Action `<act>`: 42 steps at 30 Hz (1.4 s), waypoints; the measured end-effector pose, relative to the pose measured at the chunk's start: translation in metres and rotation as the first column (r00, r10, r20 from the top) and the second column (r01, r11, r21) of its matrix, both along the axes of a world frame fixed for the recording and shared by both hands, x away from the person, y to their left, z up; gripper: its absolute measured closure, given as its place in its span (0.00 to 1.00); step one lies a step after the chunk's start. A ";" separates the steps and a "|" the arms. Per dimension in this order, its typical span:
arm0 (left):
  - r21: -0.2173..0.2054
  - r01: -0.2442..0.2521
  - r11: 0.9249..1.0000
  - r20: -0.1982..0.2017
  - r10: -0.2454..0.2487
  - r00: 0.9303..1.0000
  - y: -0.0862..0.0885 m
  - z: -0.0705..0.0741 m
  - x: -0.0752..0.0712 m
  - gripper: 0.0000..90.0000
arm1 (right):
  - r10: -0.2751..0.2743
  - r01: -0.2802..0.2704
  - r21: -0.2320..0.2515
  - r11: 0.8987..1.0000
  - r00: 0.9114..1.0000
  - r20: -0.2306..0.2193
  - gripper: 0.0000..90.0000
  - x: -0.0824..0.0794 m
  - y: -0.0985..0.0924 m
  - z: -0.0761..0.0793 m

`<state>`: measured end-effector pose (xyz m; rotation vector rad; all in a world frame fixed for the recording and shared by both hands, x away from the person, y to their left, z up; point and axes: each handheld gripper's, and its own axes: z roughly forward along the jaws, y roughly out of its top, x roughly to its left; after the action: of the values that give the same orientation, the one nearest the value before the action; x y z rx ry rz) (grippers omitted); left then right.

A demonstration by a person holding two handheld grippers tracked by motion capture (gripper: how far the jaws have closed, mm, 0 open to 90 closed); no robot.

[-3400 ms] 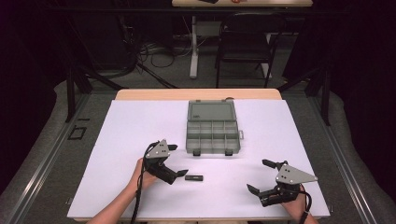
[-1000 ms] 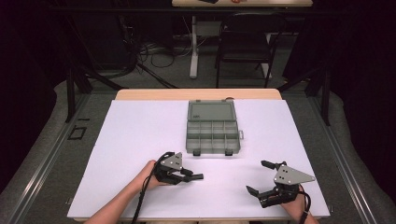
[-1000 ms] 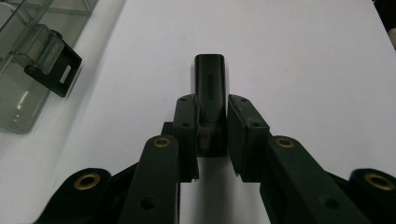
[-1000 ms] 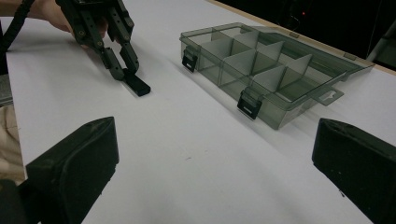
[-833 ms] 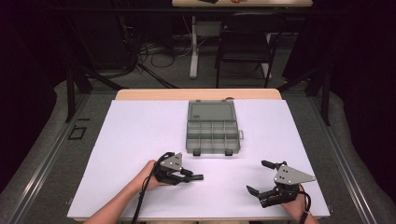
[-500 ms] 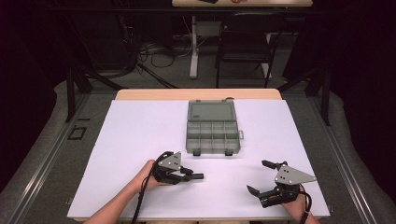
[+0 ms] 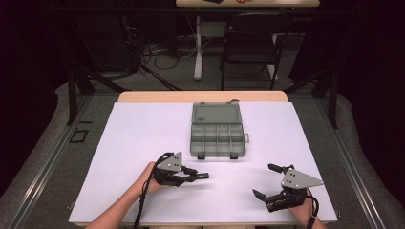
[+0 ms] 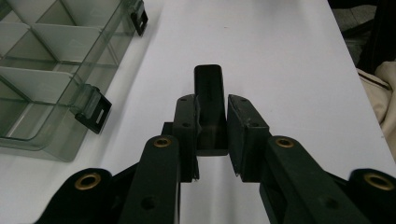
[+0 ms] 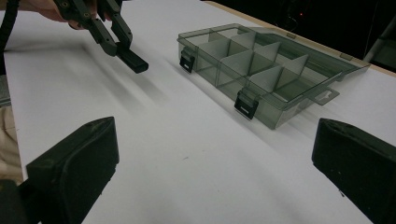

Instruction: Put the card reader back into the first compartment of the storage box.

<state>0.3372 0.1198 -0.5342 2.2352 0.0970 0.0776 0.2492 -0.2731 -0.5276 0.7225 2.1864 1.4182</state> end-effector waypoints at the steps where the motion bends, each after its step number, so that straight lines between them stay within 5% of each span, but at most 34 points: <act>1: 0.003 -0.005 1.000 0.004 0.005 1.000 0.000 0.001 0.000 0.83 | 0.000 0.000 0.001 1.000 1.000 0.001 0.00 0.000 0.000 0.000; 31: -0.087 -0.097 0.992 0.069 0.103 0.992 0.013 0.022 -0.001 0.83 | 0.000 0.000 -0.006 1.000 1.000 -0.003 0.00 0.000 0.001 0.000; 42: -0.123 -0.149 0.981 0.096 0.161 0.982 0.016 0.028 0.000 0.83 | 0.000 0.000 -0.003 1.000 1.000 -0.002 0.00 0.001 0.001 -0.001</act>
<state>0.3371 0.1362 -0.5063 2.1005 0.2127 0.2681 0.2497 -0.2725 -0.5282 0.7233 2.1893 1.4138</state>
